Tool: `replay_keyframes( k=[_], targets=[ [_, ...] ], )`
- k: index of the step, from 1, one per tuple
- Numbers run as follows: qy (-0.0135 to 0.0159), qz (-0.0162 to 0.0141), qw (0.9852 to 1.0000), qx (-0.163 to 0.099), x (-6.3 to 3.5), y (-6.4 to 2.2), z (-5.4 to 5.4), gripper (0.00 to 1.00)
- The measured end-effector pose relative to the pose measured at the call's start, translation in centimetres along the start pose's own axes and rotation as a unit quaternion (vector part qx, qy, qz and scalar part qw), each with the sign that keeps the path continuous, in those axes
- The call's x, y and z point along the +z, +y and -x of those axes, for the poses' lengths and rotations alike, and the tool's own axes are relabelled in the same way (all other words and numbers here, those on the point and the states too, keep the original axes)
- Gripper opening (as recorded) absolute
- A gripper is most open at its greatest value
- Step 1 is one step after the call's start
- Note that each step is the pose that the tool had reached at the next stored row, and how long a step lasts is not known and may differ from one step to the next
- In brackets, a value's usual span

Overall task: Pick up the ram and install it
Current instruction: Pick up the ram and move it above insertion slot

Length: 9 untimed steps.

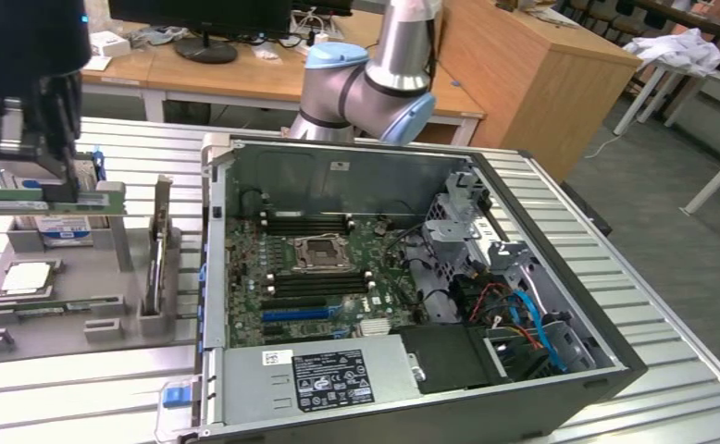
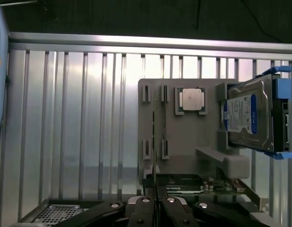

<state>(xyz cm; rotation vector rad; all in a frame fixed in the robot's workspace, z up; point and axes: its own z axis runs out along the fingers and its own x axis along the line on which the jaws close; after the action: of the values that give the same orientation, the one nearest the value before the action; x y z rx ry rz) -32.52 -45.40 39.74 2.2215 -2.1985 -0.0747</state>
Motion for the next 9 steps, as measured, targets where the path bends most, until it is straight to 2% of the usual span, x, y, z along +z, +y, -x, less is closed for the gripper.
replay_keyframes(
  k=[9],
  targets=[
    [0.0000,0.0001,1.0000,0.000,-0.11,-2.51,0.0,0.12]
  ],
)
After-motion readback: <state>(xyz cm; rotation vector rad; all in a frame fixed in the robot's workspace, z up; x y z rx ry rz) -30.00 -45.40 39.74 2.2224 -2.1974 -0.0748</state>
